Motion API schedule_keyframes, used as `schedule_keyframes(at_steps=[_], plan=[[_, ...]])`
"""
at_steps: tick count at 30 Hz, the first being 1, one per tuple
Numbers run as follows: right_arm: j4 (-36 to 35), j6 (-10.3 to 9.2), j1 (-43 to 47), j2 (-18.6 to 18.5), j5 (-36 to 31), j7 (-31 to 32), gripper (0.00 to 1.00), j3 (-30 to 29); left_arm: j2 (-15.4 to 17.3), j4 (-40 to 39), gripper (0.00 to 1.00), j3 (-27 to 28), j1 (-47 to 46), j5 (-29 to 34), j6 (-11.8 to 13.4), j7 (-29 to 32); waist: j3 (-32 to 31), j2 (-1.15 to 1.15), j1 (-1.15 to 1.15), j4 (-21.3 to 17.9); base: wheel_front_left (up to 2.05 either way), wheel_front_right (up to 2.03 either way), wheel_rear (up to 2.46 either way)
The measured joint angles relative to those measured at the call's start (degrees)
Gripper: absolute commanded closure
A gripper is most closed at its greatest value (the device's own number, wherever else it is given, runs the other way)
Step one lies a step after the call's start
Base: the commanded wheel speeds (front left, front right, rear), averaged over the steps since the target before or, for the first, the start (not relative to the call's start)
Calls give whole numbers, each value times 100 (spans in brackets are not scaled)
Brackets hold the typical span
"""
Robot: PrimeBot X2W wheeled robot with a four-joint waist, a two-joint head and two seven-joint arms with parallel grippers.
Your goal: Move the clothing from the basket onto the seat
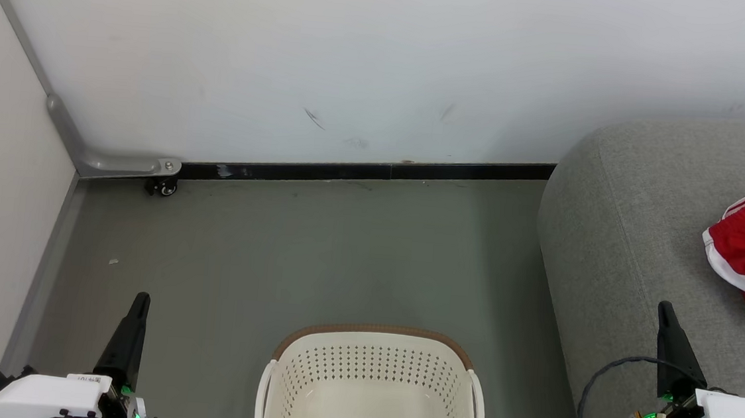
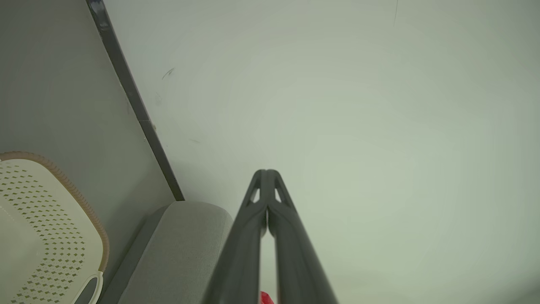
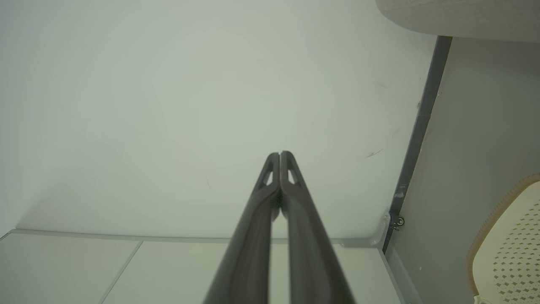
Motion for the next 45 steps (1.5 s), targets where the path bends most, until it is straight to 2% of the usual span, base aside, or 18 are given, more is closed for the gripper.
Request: schedule_keyframes(at_steps=[45], plan=[[2, 0, -1, 0, 0, 0, 100, -8, -1, -24, 100, -26, 1, -1, 0, -8, 1, 0, -1, 0, 0, 0, 0]])
